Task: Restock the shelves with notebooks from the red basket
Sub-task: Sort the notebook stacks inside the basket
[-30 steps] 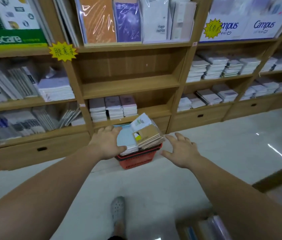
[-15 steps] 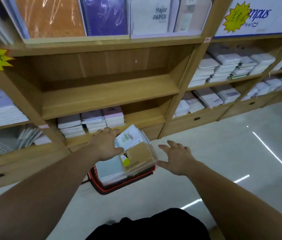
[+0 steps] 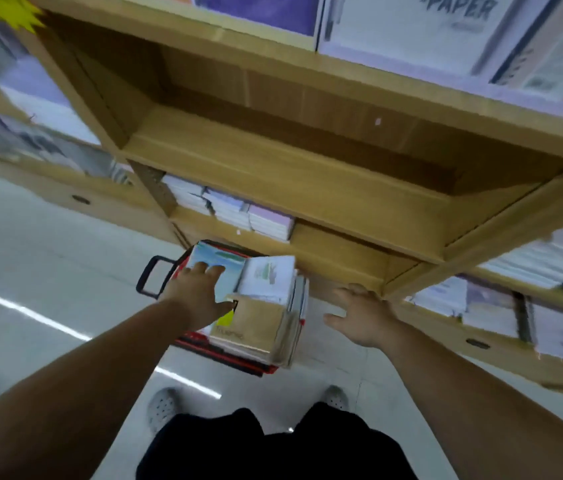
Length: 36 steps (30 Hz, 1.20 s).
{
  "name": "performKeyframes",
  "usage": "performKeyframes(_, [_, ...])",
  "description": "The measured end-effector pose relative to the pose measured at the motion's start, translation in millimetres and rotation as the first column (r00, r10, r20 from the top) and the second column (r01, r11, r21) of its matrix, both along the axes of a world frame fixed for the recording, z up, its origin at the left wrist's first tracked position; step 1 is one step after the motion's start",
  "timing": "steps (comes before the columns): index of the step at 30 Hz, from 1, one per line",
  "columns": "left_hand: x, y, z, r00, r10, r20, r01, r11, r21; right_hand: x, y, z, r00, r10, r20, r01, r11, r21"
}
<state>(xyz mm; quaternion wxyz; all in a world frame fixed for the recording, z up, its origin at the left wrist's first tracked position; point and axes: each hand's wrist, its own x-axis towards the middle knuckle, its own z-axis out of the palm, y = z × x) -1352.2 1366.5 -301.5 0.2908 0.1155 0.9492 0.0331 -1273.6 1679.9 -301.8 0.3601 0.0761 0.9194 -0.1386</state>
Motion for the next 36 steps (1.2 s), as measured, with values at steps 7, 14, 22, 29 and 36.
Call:
performKeyframes(7, [96, -16, 7, 0.916, 0.400, 0.005, -0.400, 0.915, 0.047, -39, -6, -8, 0.971, 0.236, 0.051, -0.233, 0.971, -0.048])
performKeyframes(14, [185, -23, -42, 0.769, 0.624, 0.139, -0.639, 0.759, 0.123, -17, -34, -38, 0.897, 0.433, 0.092, -0.434, 0.901, -0.006])
performKeyframes(22, [217, 43, -88, 0.462, 0.855, 0.235, -0.886, 0.456, 0.086, -66, -34, -78, 0.739, 0.668, 0.088, -0.658, 0.743, -0.117])
performKeyframes(29, [188, 132, -156, 0.167, 0.936, 0.309, -0.982, 0.130, 0.138, -124, -33, -160, 0.636, 0.760, 0.133, -0.719, 0.647, -0.255])
performKeyframes(36, [151, 135, -262, 0.094, 0.975, 0.204, -0.975, 0.048, 0.216, -132, -83, -267, 0.635, 0.772, -0.001, -0.736, 0.605, -0.306])
